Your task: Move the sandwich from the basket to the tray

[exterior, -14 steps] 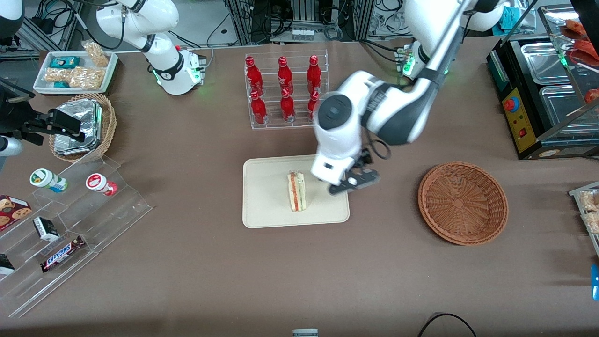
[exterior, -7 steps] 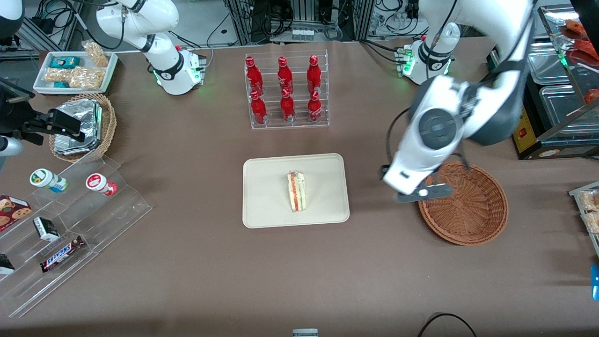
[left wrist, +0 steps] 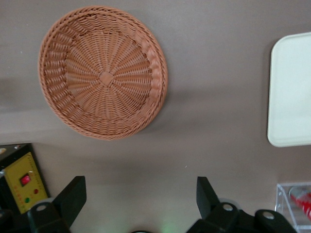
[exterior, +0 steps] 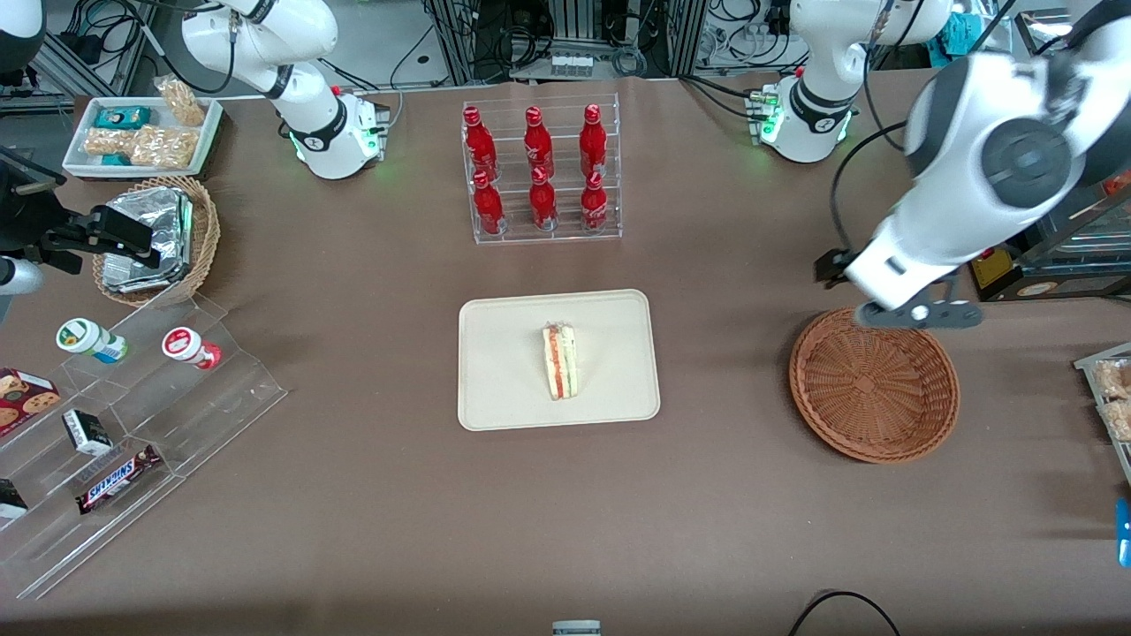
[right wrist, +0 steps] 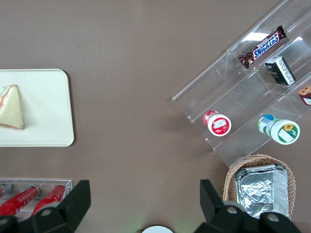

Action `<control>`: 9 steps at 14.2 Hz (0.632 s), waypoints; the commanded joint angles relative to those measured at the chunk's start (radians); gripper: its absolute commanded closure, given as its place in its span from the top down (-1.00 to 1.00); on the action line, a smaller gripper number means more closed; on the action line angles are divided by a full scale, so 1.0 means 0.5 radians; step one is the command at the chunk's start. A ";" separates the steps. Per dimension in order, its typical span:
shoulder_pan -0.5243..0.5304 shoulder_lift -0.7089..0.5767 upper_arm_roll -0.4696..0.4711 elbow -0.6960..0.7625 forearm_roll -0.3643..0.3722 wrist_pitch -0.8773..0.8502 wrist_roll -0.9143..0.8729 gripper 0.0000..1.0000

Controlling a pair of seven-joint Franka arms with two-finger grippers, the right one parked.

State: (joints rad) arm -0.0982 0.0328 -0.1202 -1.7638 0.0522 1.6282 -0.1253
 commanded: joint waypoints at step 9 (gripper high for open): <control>0.065 -0.154 0.283 0.285 -0.049 -0.139 0.303 1.00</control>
State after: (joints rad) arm -0.0608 -0.0344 -0.0117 -1.6512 0.0427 1.5823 0.0123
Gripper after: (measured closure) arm 0.000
